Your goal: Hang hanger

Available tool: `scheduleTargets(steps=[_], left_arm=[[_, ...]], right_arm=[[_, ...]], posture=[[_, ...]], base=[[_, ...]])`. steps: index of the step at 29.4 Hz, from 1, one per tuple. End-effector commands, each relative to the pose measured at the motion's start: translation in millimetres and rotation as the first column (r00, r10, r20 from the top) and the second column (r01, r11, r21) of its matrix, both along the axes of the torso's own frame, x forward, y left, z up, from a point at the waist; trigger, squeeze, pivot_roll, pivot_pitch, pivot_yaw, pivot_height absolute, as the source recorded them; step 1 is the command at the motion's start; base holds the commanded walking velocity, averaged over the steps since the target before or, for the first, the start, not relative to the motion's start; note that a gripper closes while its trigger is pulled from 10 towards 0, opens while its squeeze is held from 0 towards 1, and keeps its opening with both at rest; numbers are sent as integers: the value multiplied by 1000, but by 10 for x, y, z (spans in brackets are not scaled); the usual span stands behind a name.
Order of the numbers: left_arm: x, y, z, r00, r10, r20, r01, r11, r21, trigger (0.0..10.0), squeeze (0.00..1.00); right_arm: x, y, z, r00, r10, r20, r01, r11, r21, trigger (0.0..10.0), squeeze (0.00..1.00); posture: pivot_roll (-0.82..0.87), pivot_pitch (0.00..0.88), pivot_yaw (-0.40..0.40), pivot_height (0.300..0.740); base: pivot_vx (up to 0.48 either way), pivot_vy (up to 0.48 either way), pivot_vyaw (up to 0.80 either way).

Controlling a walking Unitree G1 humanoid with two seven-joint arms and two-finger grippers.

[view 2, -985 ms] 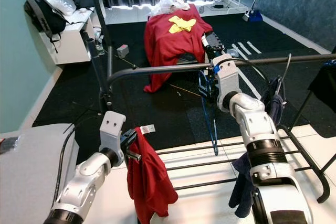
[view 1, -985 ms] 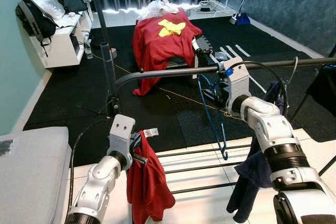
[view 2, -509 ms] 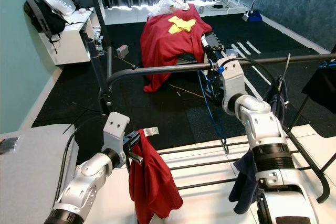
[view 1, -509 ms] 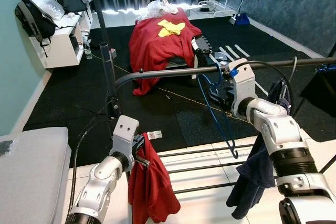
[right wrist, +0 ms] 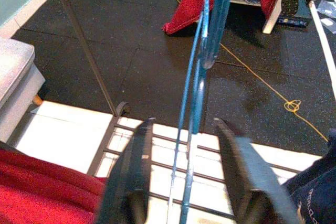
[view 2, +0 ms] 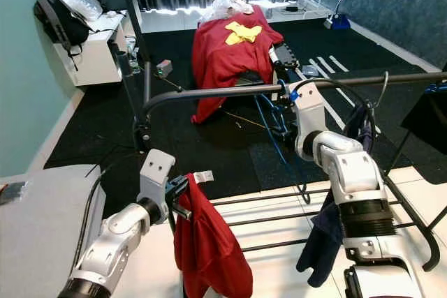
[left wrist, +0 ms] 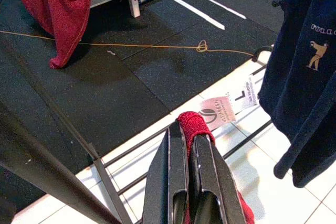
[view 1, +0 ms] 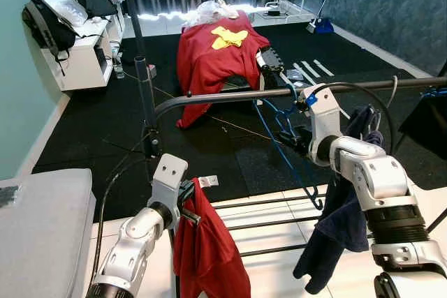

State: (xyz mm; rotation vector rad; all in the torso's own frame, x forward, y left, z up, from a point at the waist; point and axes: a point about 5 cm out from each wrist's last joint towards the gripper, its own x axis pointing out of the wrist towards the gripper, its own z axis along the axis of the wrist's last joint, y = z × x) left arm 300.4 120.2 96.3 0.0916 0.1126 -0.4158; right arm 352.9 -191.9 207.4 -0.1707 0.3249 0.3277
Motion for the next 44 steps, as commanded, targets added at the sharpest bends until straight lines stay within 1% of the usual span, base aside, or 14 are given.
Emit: scheduleTargets(steps=[1,17,19,21,23,24,26,27,33,40,41,42,43,44], left_arm=[[-15,42,19,1000,-5,10,5,999,35,10000,0],[-15,66,22,1000,-4,7,4,999,39,10000,0],[-14,76,18,1000,-2,6,1,999,38,10000,0],[-14,76,18,1000,-2,6,1,999,38,10000,0],[-17,89,13,1000,0,5,0,999,39,10000,0],[-17,89,13,1000,0,5,0,999,39,10000,0],[-14,104,18,1000,5,6,-5,999,39,10000,0],[-14,104,18,1000,5,6,-5,999,39,10000,0],[-1,146,60,999,21,26,-22,1000,23,10000,0],[20,182,92,998,56,41,-56,998,-11,10000,0],[24,194,84,997,70,35,-69,997,-21,10000,0],[24,194,84,997,70,35,-69,997,-21,10000,0],[26,206,67,996,90,26,-89,995,-44,10000,0],[26,206,67,996,90,26,-89,995,-44,10000,0]], right_arm=[[-22,1,-15,1000,0,-11,1,1000,28,0,0],[-70,25,3,1000,-6,-28,7,999,31,0,0],[-93,105,36,1000,18,20,-18,1000,12,0,0],[-93,105,36,1000,18,20,-18,1000,12,0,0],[-131,206,37,994,45,97,-37,997,-75,0,0],[-131,206,37,994,45,97,-37,997,-75,0,0],[-203,281,-46,986,73,147,-40,976,-214,0,0],[-203,281,-46,986,73,147,-40,976,-214,0,0],[-335,337,-135,974,93,207,-19,943,-334,0,0],[-448,377,-313,980,138,145,-72,919,-388,0,0],[-488,394,-419,986,142,92,-99,925,-367,0,0],[-488,394,-419,986,142,92,-99,925,-367,0,0],[-524,405,-566,991,130,33,-114,943,-313,0,0],[-524,405,-566,991,130,33,-114,943,-313,0,0]], posture=[[62,0,6,740],[63,0,10,740],[61,0,14,740],[61,0,14,740],[61,0,15,740],[61,0,15,740],[66,6,17,740],[66,6,17,740],[65,0,28,740],[62,0,33,740],[57,0,33,740],[57,0,33,740],[54,0,32,740],[54,0,32,740]], base=[[0,0,0],[0,0,0],[0,0,0],[0,0,0],[0,0,0],[0,0,0],[0,0,0],[0,0,0],[0,0,0],[0,0,0],[0,0,0],[0,0,0],[0,0,0],[0,0,0]])
